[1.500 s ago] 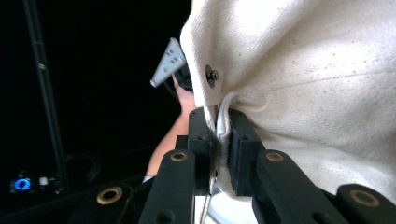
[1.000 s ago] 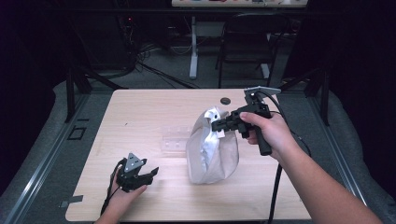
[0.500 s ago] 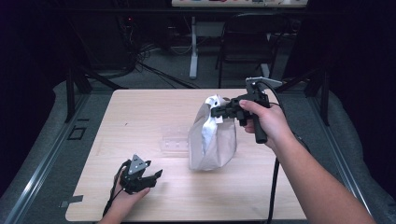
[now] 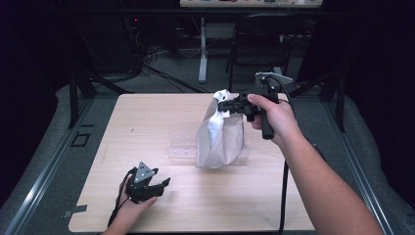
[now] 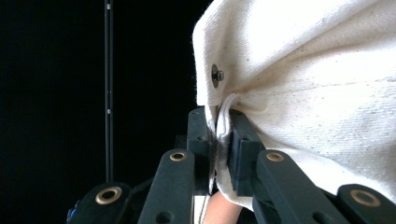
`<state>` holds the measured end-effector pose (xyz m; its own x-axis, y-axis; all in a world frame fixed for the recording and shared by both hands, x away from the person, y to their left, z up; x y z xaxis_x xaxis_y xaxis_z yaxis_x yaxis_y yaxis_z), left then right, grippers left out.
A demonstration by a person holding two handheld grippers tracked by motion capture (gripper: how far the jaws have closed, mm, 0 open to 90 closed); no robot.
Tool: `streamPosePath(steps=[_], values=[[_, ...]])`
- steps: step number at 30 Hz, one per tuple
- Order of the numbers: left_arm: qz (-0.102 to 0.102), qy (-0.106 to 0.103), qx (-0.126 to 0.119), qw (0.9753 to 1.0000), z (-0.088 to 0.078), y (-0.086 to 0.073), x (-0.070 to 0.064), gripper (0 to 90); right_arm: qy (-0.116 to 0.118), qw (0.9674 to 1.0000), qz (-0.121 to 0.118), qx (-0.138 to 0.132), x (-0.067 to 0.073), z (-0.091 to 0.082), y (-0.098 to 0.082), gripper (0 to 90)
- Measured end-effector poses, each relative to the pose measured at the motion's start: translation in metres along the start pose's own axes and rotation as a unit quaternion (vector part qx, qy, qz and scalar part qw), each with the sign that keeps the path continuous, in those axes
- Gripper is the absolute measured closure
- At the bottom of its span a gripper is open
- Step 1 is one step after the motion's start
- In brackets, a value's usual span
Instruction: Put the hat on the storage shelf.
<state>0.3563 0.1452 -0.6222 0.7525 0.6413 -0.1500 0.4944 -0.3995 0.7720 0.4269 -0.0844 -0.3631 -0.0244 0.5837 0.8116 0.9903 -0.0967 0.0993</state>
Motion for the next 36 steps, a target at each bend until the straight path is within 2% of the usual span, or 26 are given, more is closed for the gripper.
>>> streamPosePath(steps=[11,19,20,24,25,26,28,29,30,35,36], values=[[-0.001,-0.002,-0.007,1.0,0.001,0.005,-0.001,39.9,0.001,0.9999,0.008,-0.015,0.0,-0.001,0.021,81.2],[0.028,-0.007,-0.03,0.9991,0.007,0.032,-0.017,39.9,-0.001,0.9994,0.02,-0.027,-0.01,-0.005,0.033,81.0],[0.028,-0.007,-0.03,0.9991,0.007,0.032,-0.017,40.0,-0.001,0.9994,0.02,-0.027,-0.01,-0.005,0.033,81.0],[0.04,-0.017,-0.038,0.9983,0.017,0.053,-0.028,41.2,-0.005,0.9991,0.026,-0.034,-0.015,-0.01,0.037,80.9],[0.04,-0.017,-0.038,0.9983,0.017,0.053,-0.028,41.4,-0.005,0.9991,0.026,-0.034,-0.015,-0.01,0.037,80.9],[0.053,-0.023,-0.044,0.9974,0.022,0.063,-0.034,44.1,-0.006,0.9989,0.029,-0.036,-0.016,-0.011,0.038,80.9],[0.072,-0.014,-0.043,0.9964,0.026,0.072,-0.039,44.3,-0.006,0.9989,0.029,-0.037,-0.017,-0.012,0.039,80.9],[0.072,-0.014,-0.043,0.9964,0.026,0.072,-0.039,44.4,-0.006,0.9989,0.029,-0.037,-0.017,-0.012,0.039,80.9],[0.086,-0.013,-0.041,0.9953,0.032,0.08,-0.045,45.1,-0.006,0.9988,0.029,-0.039,-0.018,-0.011,0.041,80.9],[0.093,-0.015,-0.043,0.9946,0.041,0.091,-0.053,45.2,-0.011,0.9987,0.032,-0.039,-0.019,-0.01,0.045,80.8],[0.095,-0.01,-0.048,0.9943,0.043,0.098,-0.054,45.2,-0.015,0.9986,0.031,-0.039,-0.019,-0.01,0.046,80.8]])
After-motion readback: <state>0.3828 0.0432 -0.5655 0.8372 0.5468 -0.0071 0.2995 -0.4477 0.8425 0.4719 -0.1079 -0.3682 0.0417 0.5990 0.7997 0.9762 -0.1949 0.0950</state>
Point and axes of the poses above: each handheld gripper's, and its own axes: z roughly forward along the jaws, y roughly out of its top, x roughly to its left, the point moved 10 cm from there along z, roughly forward along the jaws, and after that the axes turned 14 degrees about -y, right-handed, at the moved point
